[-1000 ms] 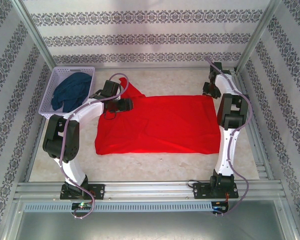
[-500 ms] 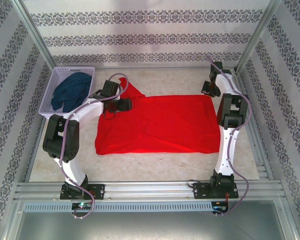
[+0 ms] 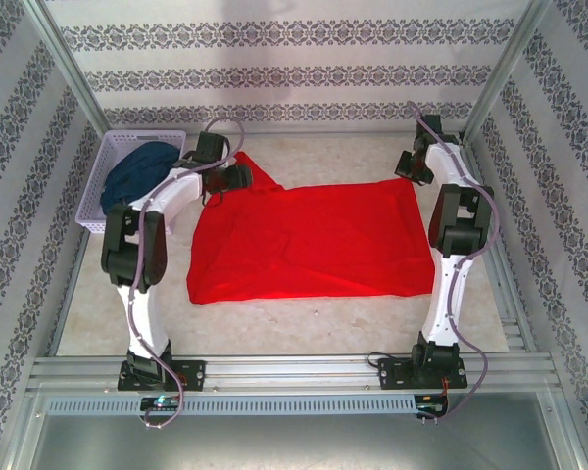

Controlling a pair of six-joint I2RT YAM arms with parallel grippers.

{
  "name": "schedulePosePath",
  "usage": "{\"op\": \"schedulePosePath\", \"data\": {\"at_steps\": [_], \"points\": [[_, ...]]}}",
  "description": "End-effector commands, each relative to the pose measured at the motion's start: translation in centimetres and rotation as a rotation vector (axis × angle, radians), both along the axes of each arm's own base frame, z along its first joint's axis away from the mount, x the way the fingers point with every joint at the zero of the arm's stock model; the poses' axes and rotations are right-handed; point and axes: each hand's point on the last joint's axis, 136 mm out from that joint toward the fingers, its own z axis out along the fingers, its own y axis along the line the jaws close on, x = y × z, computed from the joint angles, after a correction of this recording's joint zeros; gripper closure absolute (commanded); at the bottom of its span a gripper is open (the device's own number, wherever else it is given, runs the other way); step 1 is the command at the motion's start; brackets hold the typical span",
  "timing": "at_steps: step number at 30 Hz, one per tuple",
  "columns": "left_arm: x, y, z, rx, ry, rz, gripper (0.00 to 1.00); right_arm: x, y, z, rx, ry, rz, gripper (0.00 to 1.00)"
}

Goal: Fold the inside-out t-shirt
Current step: Fold the T-shirt at the center of the table.

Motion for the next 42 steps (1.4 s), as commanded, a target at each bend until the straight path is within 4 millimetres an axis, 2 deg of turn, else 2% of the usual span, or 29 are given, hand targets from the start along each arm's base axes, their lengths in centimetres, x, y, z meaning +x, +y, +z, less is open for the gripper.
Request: {"op": "schedulePosePath", "data": {"at_steps": [1,10,15,19,29,34,38,42], "points": [[1.7,0.1,-1.5,0.031,0.038,-0.021,0.32,0.1,0.2,1.3,0.008,-0.034,0.017,1.0],[7.5,-0.3,-4.3,0.062,0.06,-0.033,0.38,0.1,0.4,1.1,0.013,-0.032,0.03,1.0],[9.4,0.5,-6.2,0.099,0.089,-0.012,0.41,0.1,0.5,1.2,0.016,-0.035,0.036,1.0],[10.8,0.5,-6.8,0.08,0.07,-0.01,0.42,0.0,0.5,1.1,0.018,-0.033,0.038,1.0],[13.2,0.0,-6.2,0.027,-0.009,-0.029,0.6,-0.3,0.7,0.6,0.023,-0.026,0.044,1.0],[13.6,0.0,-5.9,0.012,-0.023,-0.032,0.71,-0.4,0.7,0.3,0.025,-0.02,0.045,1.0],[13.7,0.1,-6.1,0.005,-0.021,-0.026,0.75,-0.4,0.8,0.3,0.029,-0.022,0.046,1.0],[13.7,0.4,-6.4,0.001,-0.014,-0.019,0.84,-0.4,0.8,0.4,0.031,-0.023,0.046,1.0]]}}
